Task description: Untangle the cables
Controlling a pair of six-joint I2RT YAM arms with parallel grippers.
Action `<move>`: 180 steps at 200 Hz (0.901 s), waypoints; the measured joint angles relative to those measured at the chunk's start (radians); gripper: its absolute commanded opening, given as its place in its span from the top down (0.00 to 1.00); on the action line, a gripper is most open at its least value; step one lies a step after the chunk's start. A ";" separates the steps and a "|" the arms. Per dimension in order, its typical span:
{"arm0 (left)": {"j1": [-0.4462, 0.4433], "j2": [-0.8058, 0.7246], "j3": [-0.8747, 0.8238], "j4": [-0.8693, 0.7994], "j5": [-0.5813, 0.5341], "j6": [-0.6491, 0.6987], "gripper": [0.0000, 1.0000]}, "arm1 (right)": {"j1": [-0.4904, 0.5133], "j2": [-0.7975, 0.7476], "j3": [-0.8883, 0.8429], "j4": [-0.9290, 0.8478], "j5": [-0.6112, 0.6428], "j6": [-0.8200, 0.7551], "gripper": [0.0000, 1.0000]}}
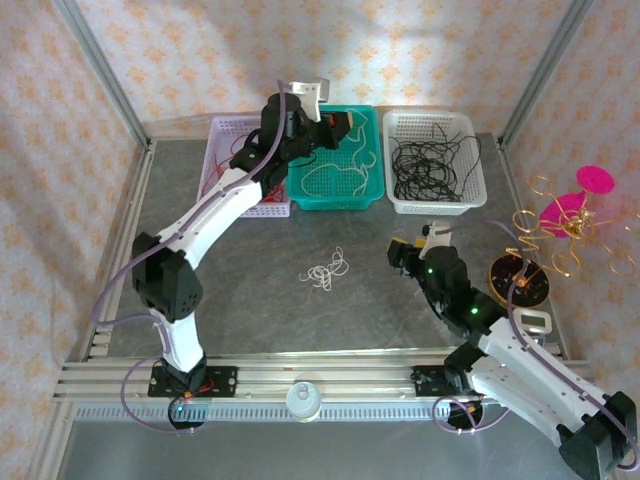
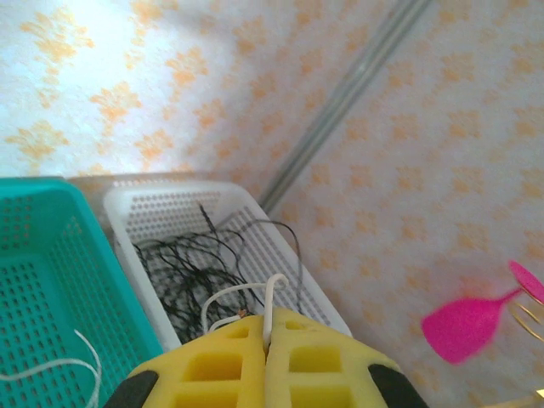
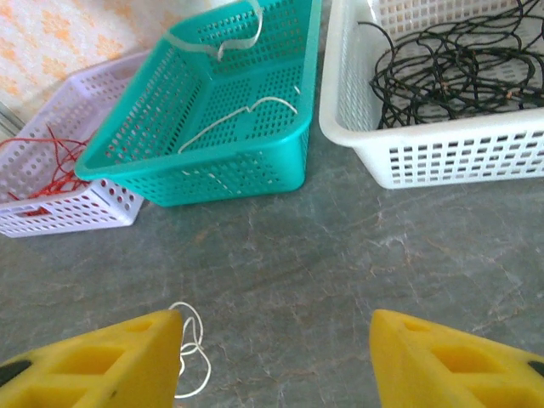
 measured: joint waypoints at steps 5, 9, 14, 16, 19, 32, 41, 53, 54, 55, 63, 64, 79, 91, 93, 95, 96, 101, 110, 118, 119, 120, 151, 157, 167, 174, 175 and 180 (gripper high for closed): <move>0.005 0.014 0.000 0.018 -0.012 0.000 1.00 | 0.000 0.002 -0.001 0.000 0.000 0.004 0.39; 0.006 0.029 0.000 0.031 -0.020 0.000 1.00 | 0.000 0.005 -0.002 0.000 0.000 0.006 0.39; 0.009 0.046 0.002 0.050 -0.033 0.000 1.00 | 0.000 0.010 -0.001 0.002 -0.002 0.007 0.39; 0.010 0.051 0.003 0.053 -0.036 0.000 1.00 | 0.000 0.011 -0.002 0.002 -0.002 0.008 0.39; 0.011 0.061 0.006 0.063 -0.043 0.000 1.00 | 0.000 0.013 -0.001 0.003 -0.003 0.010 0.39; 0.015 0.114 0.022 0.093 -0.074 0.000 1.00 | 0.000 0.030 -0.001 0.004 -0.010 0.010 0.39; 0.019 0.151 0.035 0.109 -0.092 0.001 1.00 | 0.000 0.042 -0.001 0.004 -0.017 0.011 0.39; 0.021 0.196 0.053 0.116 -0.115 0.001 1.00 | 0.000 0.054 -0.001 0.003 -0.027 0.014 0.39; 0.022 0.203 0.055 0.117 -0.119 0.001 1.00 | 0.000 0.055 -0.001 0.003 -0.028 0.014 0.39; 0.023 0.206 0.055 0.118 -0.121 0.001 1.00 | 0.000 0.055 -0.001 0.003 -0.029 0.014 0.39; 0.025 0.232 0.062 0.119 -0.135 0.001 0.96 | 0.000 0.058 -0.001 0.001 -0.031 0.018 0.39; 0.026 0.237 0.064 0.119 -0.139 0.001 0.95 | 0.000 0.058 -0.001 0.001 -0.031 0.018 0.38; 0.031 0.280 0.070 0.121 -0.167 -0.001 0.90 | 0.000 0.059 -0.001 0.000 -0.034 0.028 0.31; 0.033 0.311 0.071 0.120 -0.185 -0.003 0.89 | 0.000 0.061 -0.001 -0.002 -0.042 0.040 0.30; 0.035 0.318 0.071 0.120 -0.189 -0.004 0.89 | 0.000 0.061 -0.001 -0.002 -0.045 0.040 0.30; 0.036 0.321 0.071 0.119 -0.190 -0.005 0.88 | 0.000 0.062 -0.001 -0.002 -0.048 0.044 0.30; 0.037 0.323 0.071 0.118 -0.192 -0.005 0.88 | 0.000 0.063 -0.001 -0.002 -0.050 0.044 0.30; 0.037 0.335 0.071 0.115 -0.197 -0.008 0.86 | 0.000 0.067 -0.001 -0.003 -0.055 0.044 0.30; 0.039 0.354 0.071 0.105 -0.203 -0.011 0.81 | 0.000 0.080 0.000 -0.003 -0.070 0.044 0.30; 0.042 0.369 0.071 0.096 -0.206 -0.019 0.79 | 0.000 0.098 0.004 -0.004 -0.083 0.045 0.30; 0.042 0.371 0.071 0.095 -0.206 -0.023 0.78 | 0.000 0.100 0.005 -0.004 -0.084 0.045 0.30; 0.042 0.372 0.071 0.095 -0.206 -0.023 0.78 | 0.000 0.103 0.005 -0.004 -0.085 0.044 0.30; 0.043 0.425 0.069 0.053 -0.206 -0.030 0.77 | 0.000 0.182 0.019 -0.008 -0.130 0.045 0.30; 0.043 0.428 0.060 0.049 -0.206 -0.033 0.77 | -0.002 0.197 0.022 -0.011 -0.138 0.044 0.30; 0.043 0.426 0.037 0.049 -0.206 -0.037 0.75 | -0.003 0.224 0.035 -0.021 -0.153 0.044 0.30; 0.043 0.423 0.021 0.051 -0.206 -0.037 0.75 | -0.003 0.245 0.047 -0.027 -0.162 0.044 0.30; 0.043 0.421 0.018 0.050 -0.206 -0.036 0.75 | -0.003 0.247 0.048 -0.028 -0.163 0.044 0.30; 0.043 0.416 0.005 0.050 -0.206 -0.037 0.75 | -0.003 0.264 0.058 -0.032 -0.166 0.047 0.30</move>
